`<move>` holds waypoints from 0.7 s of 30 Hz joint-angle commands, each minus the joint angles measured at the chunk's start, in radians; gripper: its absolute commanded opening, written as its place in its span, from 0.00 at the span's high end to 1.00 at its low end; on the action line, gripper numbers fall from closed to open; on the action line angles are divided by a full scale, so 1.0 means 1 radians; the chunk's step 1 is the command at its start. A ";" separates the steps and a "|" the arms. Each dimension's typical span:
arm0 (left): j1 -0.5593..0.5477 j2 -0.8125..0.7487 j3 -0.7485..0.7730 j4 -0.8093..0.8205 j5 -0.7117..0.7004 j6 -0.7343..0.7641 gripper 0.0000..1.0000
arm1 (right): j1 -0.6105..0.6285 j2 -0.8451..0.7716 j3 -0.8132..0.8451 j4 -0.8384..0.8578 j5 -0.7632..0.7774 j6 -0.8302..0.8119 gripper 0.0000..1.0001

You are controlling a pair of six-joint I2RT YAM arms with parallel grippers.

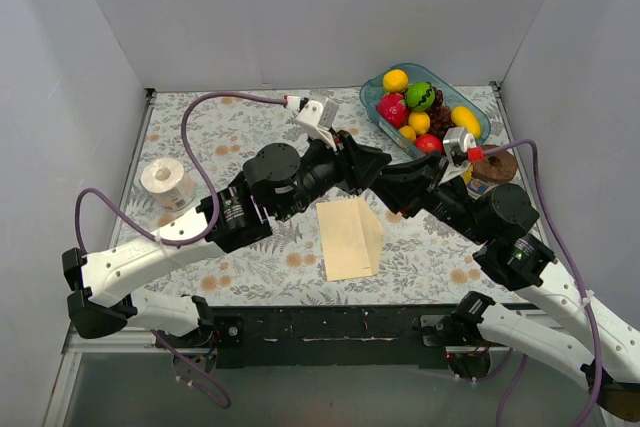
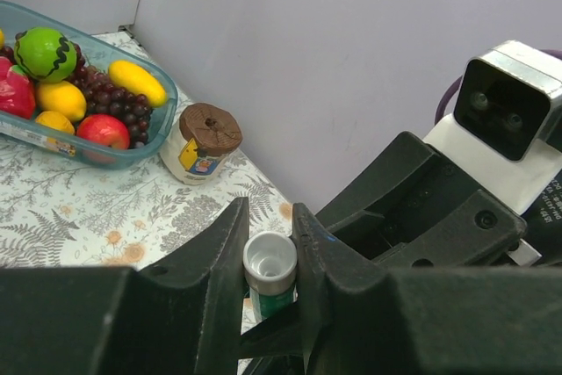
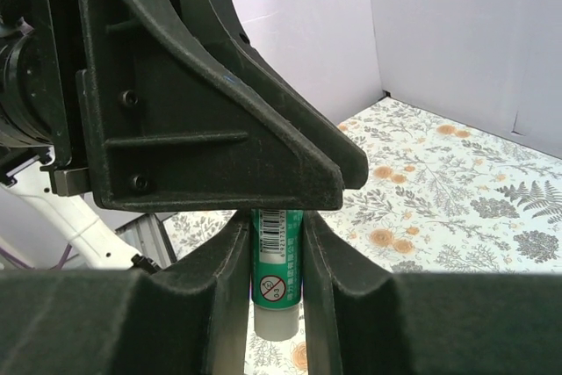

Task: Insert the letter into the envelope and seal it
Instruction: Unscrew the solid glue.

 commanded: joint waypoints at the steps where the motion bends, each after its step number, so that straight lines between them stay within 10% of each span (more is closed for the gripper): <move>1: 0.000 0.044 0.081 -0.057 0.035 0.100 1.00 | -0.001 0.010 0.033 0.007 0.019 0.003 0.99; 21: -0.016 0.044 0.121 -0.079 0.443 0.189 1.00 | -0.001 0.013 0.084 -0.032 -0.212 -0.071 0.99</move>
